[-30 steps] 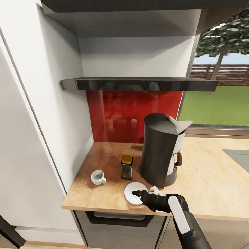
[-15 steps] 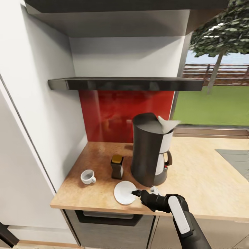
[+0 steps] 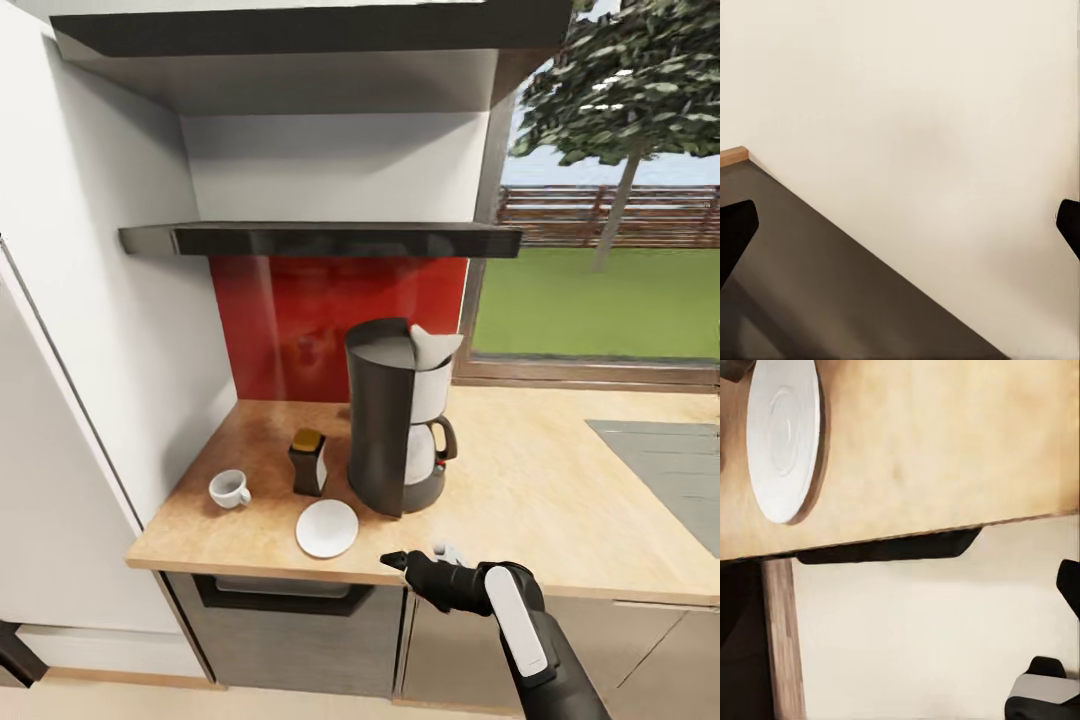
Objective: Set up a coffee station on the kitchen countertop: keep the coffee maker on the countertop, move the bottle of coffee from the kitchen shelf to the counter next to the coffee maker, place a paper coffee filter on top of the coffee maker, put the saucer next to the coffee maker with the coffee cup on the saucer, and place the electric kettle next to the coffee maker.
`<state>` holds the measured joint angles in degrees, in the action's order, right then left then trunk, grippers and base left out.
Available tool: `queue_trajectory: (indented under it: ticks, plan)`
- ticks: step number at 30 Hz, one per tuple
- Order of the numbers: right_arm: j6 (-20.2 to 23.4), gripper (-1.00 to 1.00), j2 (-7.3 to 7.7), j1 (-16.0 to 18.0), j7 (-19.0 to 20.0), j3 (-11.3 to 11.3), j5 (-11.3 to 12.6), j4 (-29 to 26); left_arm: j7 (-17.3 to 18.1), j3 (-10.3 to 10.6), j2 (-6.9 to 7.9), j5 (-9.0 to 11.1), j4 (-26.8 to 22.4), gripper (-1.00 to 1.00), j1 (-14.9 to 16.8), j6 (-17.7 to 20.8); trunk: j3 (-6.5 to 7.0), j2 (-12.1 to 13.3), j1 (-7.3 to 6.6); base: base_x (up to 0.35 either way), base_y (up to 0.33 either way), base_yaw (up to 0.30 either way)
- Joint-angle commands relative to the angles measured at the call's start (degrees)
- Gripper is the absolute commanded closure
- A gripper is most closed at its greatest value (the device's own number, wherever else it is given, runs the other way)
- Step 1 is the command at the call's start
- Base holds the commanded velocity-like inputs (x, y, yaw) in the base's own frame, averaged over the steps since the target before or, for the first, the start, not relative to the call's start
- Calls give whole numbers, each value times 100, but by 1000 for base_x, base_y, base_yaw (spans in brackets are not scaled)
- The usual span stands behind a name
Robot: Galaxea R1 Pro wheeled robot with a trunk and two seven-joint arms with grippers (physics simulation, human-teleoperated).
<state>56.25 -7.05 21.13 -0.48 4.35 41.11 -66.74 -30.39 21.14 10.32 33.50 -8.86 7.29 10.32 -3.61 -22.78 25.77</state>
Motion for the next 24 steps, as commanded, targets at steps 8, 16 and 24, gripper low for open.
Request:
queue_trajectory:
  ticks: [8, 16, 24]
  plan:
    - [28, -100, -19, 5, -5, -1, 9, 6, -38, 31, 5, 34, -26, -100, 1, 49, -14, -14, 1, -286, -112, 0]
    - [27, -100, -63, 5, 7, -212, 7, 481, -14, 40, 5, 53, -30, -100, 1, -27, -14, -14, 1, -297, -4, 0]
    - [-375, -100, 156, 5, -22, -363, -596, 2524, 7, 74, -68, -16, -44, -100, 1, -191, -14, -14, 1, -28, 0, 0]
